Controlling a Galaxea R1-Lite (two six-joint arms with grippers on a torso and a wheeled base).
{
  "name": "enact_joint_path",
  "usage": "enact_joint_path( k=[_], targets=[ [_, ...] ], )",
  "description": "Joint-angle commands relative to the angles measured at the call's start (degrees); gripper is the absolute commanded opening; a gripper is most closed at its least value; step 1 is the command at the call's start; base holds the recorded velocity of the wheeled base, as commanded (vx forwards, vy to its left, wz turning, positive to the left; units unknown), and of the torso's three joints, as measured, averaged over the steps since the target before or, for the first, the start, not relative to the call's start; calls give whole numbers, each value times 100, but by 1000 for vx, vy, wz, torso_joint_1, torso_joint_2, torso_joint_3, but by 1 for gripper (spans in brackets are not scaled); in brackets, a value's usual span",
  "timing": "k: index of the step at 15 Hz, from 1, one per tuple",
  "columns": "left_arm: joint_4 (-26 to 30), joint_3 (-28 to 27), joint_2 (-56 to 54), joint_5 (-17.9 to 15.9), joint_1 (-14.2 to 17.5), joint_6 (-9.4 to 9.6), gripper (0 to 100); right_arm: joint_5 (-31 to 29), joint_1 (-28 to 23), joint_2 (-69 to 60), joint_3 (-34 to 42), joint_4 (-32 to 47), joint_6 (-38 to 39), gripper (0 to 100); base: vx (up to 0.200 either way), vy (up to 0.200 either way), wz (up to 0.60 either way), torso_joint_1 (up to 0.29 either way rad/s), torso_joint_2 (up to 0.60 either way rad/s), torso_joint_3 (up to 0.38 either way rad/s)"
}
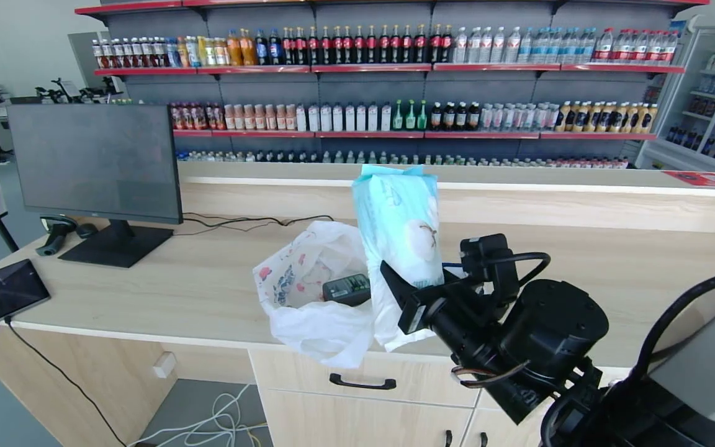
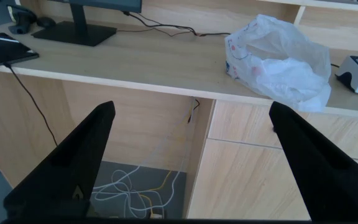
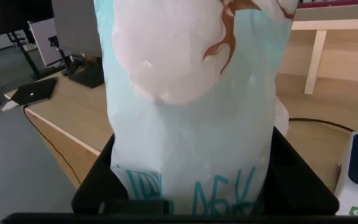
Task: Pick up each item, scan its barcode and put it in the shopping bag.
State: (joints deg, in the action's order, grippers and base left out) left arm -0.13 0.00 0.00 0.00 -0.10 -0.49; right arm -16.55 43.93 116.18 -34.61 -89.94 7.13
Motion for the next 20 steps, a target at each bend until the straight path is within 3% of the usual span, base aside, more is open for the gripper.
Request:
enact_joint_path(
  k=[1,6,10,20],
  targets=[
    [-4,0,0,0,1,-4,100,-120,-166,72,-2,-6,43,0,0,0,0,0,0,0],
    [-4,0,0,0,1,-4,100,-515,-1071,459,-318,-6,43,0,0,0,0,0,0,0],
    [-4,0,0,0,1,5,100,-463,-1713,854,-740,-6,43,0,0,0,0,0,0,0],
    [-39,0,0,9,1,22,100,-419,-1748,2085,-1549,-6,16,0,0,0,0,0,0,0]
  ],
)
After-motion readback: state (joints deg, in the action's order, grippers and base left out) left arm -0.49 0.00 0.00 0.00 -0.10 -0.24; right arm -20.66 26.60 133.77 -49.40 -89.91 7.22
